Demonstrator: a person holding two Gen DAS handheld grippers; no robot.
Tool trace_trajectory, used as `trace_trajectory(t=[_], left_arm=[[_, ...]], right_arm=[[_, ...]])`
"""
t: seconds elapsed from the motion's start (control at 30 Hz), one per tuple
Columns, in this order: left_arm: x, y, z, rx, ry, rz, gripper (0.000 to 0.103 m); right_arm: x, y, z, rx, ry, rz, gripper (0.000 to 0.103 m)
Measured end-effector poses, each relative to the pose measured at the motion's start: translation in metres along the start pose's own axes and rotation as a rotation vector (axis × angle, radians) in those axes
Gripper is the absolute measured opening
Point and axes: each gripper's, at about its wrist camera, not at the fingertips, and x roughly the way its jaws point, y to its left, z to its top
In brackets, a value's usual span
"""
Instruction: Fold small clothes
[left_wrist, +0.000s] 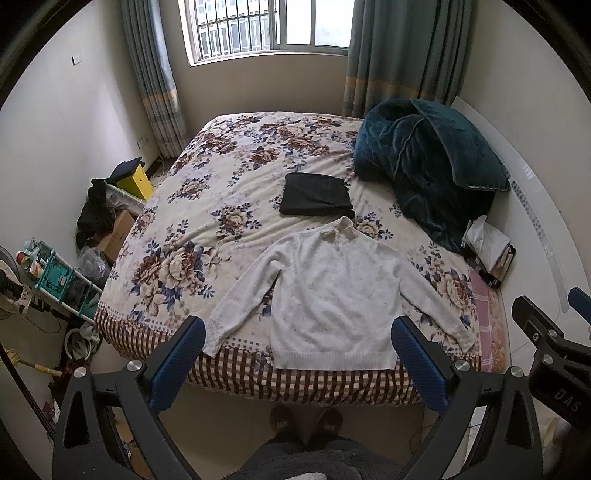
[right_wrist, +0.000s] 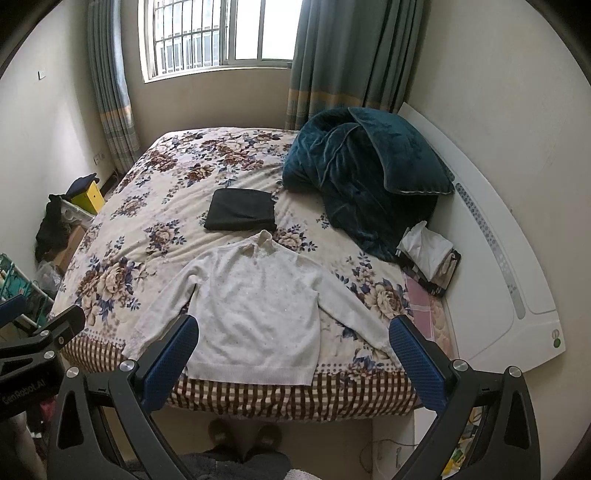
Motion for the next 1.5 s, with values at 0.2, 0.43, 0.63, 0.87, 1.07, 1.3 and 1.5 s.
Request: trace_trajectory(t=[0.2,0.43,0.63,0.87,1.07,1.3,1.5], left_arm=[[0.000,0.001,0.003,-0.002,-0.006,0.000,0.103],[0.000,0.001,0.004,-0.002,-0.008,0.000,0.103],[0.001,0.001,0.005,-0.002,-0.012,-0.001,0.103],[0.002,0.000,0.013,-0.006,-0.018,-0.003,0.103],[0.001,0.000,0.014,-0.008,-0.028,-0.005,0.103],[-0.001,0.003,0.007,-0.014,-0.043,-0.007,0.103],[-0.002,0.006,0.007,-0.016,-0.048,-0.010,0.103]], right_arm=[[-0.002,0.001,0.002,-0.001,-0.003,0.001,0.103],[-0.001,0.000,0.005,-0.002,-0.005,0.005,0.103],[-0.001,0.000,0.005,-0.002,-0.008,0.006,0.103],[0.000,0.002,0.019,-0.006,-0.012,0.005,0.103],[0.000,0.002,0.019,-0.004,-0.017,0.007,0.103],[-0.001,0.002,0.022,-0.005,-0.020,0.008,0.103],[-0.002,0.003,0.020,-0.006,-0.022,0.008,0.103]])
